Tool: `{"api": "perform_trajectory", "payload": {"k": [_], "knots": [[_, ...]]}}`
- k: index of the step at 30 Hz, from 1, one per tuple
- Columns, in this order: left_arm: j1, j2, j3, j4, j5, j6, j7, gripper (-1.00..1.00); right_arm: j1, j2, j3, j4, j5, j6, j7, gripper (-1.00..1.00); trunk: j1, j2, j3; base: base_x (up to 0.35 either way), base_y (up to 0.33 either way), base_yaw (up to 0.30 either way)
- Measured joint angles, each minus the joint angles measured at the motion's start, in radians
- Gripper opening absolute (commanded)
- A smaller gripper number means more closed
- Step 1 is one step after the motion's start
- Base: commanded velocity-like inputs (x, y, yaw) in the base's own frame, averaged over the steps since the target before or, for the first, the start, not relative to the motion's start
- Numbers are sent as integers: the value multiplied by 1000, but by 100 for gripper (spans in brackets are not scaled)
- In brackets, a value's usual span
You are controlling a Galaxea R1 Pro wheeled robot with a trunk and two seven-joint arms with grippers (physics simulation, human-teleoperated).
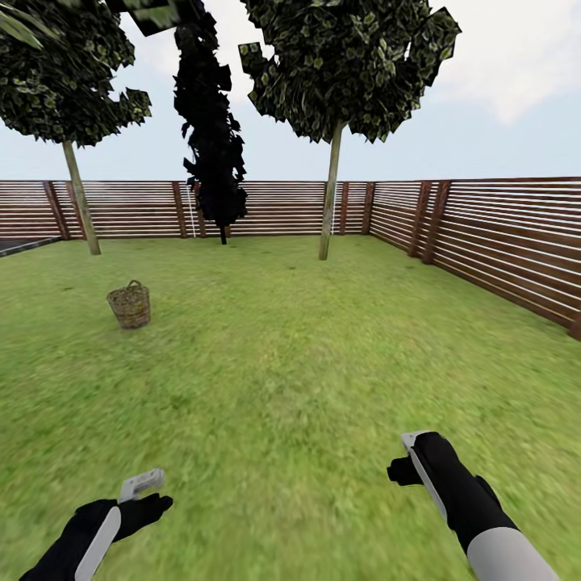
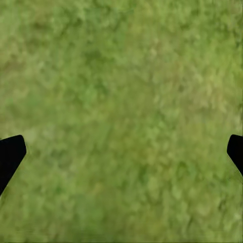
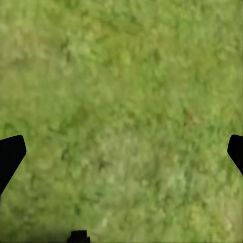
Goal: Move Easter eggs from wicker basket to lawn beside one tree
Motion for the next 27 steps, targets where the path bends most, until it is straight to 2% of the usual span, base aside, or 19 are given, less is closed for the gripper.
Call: {"api": "perform_trajectory", "payload": {"k": [2, 3, 5, 7, 8, 14, 19, 20, 23, 27], "knots": [[0, 29, 4, -1, 1, 1, 2, 100, 0, -1, 0, 0, 0, 0, 0, 100, 0, 0, 0, 339, 0, 0], [0, 62, 10, -1, 4, 7, 0, 100, 0, -1, 0, 0, 0, -2, 0, 100, 0, 0, 0, 339, 0, 0], [0, 109, 23, -3, 21, 24, -2, 100, 0, -1, 0, 0, 0, -4, -1, 100, 0, 0, 0, 339, 0, 0], [0, 148, 34, -4, 42, 36, -4, 100, 0, 1, 2, 0, 0, -7, -1, 100, 0, 0, 0, 339, 0, 0], [0, 156, 36, -4, 48, 36, -5, 100, 0, 1, 2, 1, 1, -7, -1, 100, 0, 0, 0, 339, 0, 0], [0, 161, 39, -4, 55, 35, -4, 100, 0, 5, 6, 3, 2, -7, -2, 100, 0, 0, 0, 339, 0, 0], [0, 169, 40, -5, 55, 35, -1, 100, 0, 11, 6, 59, -4, 1, 3, 100, 0, 0, 0, 339, 0, 0], [0, 169, 40, -5, 55, 36, -1, 100, 0, 21, 7, 70, -6, 4, 4, 100, 0, 0, 0, 339, 0, 0], [0, 163, 38, -5, 55, 39, -2, 100, 0, 34, 3, 134, -6, 2, 3, 100, 0, 0, 0, 339, 0, 0], [0, 153, 35, -3, 56, 43, -3, 100, 0, 31, 4, 183, -3, -3, 2, 100, 0, 0, 0, 339, 0, 0]]}}
